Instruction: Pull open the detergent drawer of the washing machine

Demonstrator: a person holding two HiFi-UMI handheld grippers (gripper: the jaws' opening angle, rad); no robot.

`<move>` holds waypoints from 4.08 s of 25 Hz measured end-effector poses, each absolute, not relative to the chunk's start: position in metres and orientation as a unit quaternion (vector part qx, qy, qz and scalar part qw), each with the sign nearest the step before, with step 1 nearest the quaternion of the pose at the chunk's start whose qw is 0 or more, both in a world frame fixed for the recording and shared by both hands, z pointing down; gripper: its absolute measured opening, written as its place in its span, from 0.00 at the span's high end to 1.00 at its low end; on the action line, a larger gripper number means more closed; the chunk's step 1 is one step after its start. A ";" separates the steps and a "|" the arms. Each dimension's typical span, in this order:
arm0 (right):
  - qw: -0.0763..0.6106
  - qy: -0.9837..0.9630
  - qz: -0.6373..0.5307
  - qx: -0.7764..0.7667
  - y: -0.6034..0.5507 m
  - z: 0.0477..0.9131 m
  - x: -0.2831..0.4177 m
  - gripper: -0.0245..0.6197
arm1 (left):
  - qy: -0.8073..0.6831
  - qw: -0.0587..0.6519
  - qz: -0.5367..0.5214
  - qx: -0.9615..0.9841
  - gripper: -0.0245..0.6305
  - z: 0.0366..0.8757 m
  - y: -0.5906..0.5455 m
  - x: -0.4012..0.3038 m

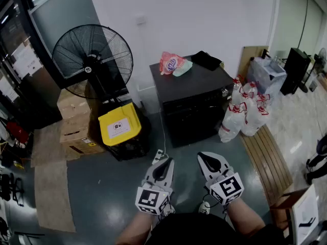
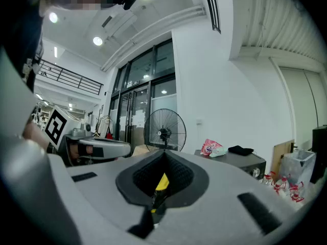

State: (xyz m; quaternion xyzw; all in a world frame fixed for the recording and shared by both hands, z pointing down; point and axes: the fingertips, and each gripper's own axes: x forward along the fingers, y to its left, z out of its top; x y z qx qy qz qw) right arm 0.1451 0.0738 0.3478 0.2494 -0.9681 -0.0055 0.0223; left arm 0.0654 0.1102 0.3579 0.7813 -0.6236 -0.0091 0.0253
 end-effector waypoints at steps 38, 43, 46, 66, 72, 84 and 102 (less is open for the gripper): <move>0.020 -0.947 0.056 0.315 0.050 0.387 0.021 0.55 | -0.595 0.050 -0.003 0.802 0.55 0.387 0.102 -0.072; 0.020 -0.949 0.064 0.307 0.032 0.392 0.006 0.48 | -0.598 0.050 -0.007 0.800 0.54 0.402 0.088 -0.085; 0.014 -0.951 0.076 0.298 0.015 0.397 -0.002 0.45 | -0.604 0.055 0.001 0.795 0.54 0.401 0.076 -0.091; -0.012 -0.961 0.130 0.242 -0.186 0.435 -0.003 0.36 | -0.662 0.036 0.014 0.748 0.54 0.396 -0.101 -0.091; -0.021 -0.955 0.160 0.250 -0.221 0.442 0.004 0.36 | -0.661 0.036 0.014 0.749 0.54 0.394 -0.132 -0.085; -0.026 -0.921 0.262 0.288 -0.261 0.483 -0.013 0.36 | -0.623 0.037 0.035 0.781 0.54 0.400 -0.178 -0.097; -0.085 -0.782 0.510 0.348 -0.292 0.600 -0.052 0.32 | -0.520 0.075 0.059 0.849 0.54 0.455 -0.216 -0.118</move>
